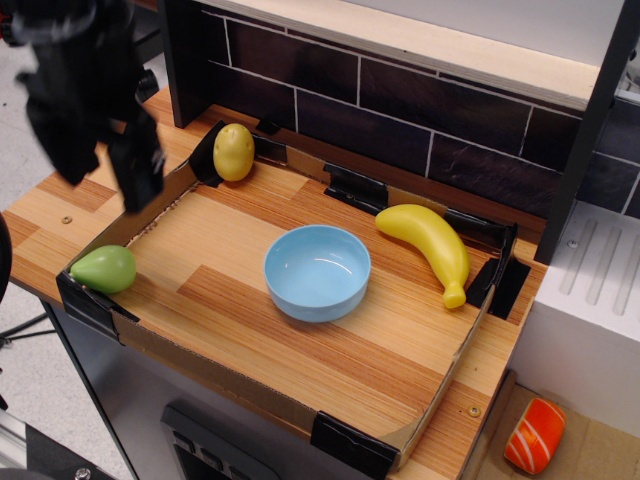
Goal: Put pear in bowl
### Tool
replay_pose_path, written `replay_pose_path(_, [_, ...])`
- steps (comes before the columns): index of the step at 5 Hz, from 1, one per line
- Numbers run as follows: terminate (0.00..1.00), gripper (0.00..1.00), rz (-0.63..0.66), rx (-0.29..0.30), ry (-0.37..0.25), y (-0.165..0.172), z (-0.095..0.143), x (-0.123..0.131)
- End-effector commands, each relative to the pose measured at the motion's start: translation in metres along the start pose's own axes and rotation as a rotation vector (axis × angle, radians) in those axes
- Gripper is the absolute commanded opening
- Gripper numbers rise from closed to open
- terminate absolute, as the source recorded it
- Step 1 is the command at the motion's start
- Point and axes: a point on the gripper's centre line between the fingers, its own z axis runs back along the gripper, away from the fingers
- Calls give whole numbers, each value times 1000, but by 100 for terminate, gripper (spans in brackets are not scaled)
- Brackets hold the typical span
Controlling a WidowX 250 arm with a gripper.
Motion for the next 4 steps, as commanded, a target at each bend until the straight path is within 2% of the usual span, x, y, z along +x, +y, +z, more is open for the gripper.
replay_pose_path(1, [0, 100, 3, 79, -41, 8, -29, -5])
replay_pose_path(3, [0, 100, 26, 101, -25, 9, -39, 1])
replay_pose_path(4, [0, 100, 31, 117, -39, 10, -47, 2])
